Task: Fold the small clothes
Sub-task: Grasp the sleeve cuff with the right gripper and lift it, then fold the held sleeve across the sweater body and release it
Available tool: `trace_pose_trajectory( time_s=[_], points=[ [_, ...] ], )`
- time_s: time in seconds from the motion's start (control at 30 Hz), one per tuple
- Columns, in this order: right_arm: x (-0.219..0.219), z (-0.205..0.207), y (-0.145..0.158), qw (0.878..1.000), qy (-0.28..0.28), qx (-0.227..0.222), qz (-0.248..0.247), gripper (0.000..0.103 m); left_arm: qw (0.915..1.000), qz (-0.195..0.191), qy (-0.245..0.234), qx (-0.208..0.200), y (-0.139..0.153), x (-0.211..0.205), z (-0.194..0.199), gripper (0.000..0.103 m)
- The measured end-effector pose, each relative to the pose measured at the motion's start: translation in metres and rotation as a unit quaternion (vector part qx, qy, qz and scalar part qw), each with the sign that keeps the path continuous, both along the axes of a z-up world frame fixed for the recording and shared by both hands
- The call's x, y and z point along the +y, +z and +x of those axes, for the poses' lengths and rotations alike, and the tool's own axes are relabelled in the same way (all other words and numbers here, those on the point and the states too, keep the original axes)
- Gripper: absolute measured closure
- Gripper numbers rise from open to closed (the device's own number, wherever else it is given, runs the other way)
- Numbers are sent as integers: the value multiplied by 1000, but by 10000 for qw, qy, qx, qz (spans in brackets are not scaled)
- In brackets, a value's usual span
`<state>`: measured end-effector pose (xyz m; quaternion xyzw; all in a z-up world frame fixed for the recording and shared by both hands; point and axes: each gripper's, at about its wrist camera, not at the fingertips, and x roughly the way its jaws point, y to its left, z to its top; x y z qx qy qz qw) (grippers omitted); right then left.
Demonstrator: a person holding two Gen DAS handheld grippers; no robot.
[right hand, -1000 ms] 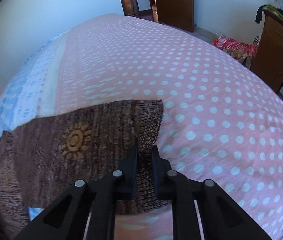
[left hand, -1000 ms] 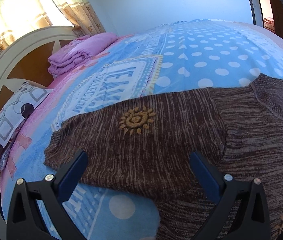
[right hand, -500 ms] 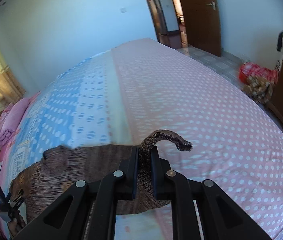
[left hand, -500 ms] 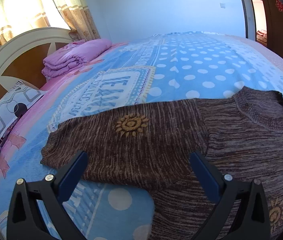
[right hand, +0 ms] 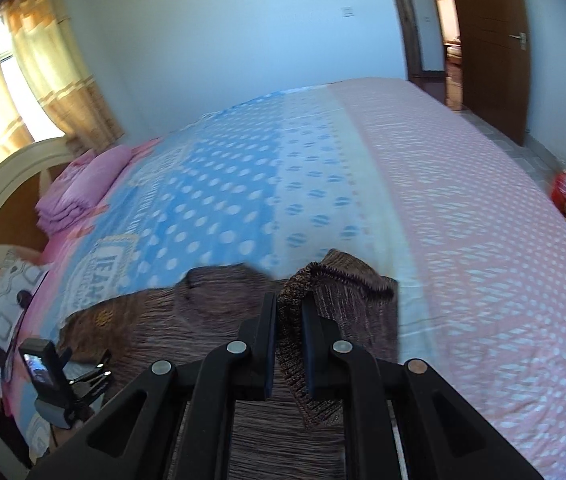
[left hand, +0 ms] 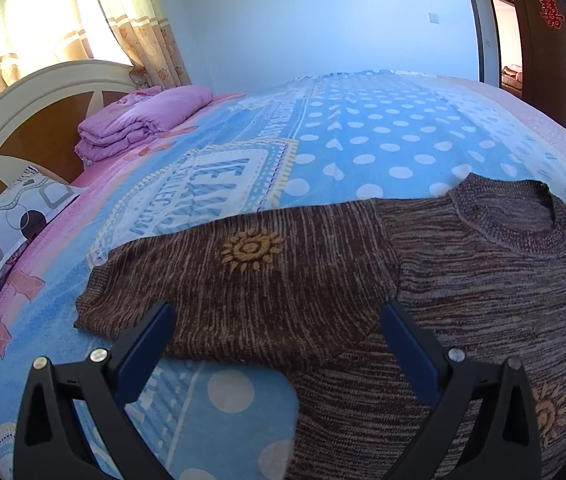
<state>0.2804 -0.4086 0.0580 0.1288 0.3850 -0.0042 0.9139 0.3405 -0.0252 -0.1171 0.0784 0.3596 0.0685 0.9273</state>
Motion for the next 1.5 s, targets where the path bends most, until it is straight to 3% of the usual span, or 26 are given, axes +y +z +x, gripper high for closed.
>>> trace_pose_trajectory(
  time_s=[0.13,0.27,0.33,0.37,0.43,0.47,0.57,0.67,0.83,0.97,1.1,1.17,1.27,1.5],
  points=[
    [48,30,-29,9988,410,149,220,92,10000,55,6,14,0,1,-3,0],
    [105,68,-86,9956,744,404,413,92,9999,161,12,42,0,1,-5,0],
    [127,84,-123,9909,958,598,738,88,9996,265,2,76,0,-1,-5,0],
    [137,90,-143,9864,1084,792,948,85,9994,327,-8,85,1,-2,-6,0],
    [145,90,-167,9814,1148,1089,1086,64,9988,490,-56,65,4,-5,-8,0],
    [144,86,-172,9793,1217,1138,1152,62,9985,545,-86,48,6,-6,-10,0],
    [122,60,-167,9815,1323,1026,929,58,9977,645,-203,3,14,-11,-12,0],
    [74,29,-155,9895,1014,810,635,49,9972,632,-399,28,21,-29,-9,0],
    [-7,-22,-139,9985,157,529,-37,49,9930,462,-1081,139,26,-92,-8,0],
    [-42,-47,-152,9978,-106,645,-84,49,9870,340,-1516,411,16,-141,-6,0],
    [-35,-59,-167,9964,124,765,-337,49,9828,1208,-1382,192,-7,-173,-2,0],
    [-27,-63,-175,9953,218,736,-582,49,9801,1429,-1322,391,-20,-176,3,0],
    [-8,-65,-175,9902,490,666,-1124,49,9804,1513,-1232,277,-22,-168,2,0],
    [-6,-53,-133,9953,396,22,-888,49,9791,1589,-1244,250,-27,-161,10,0]
  ],
)
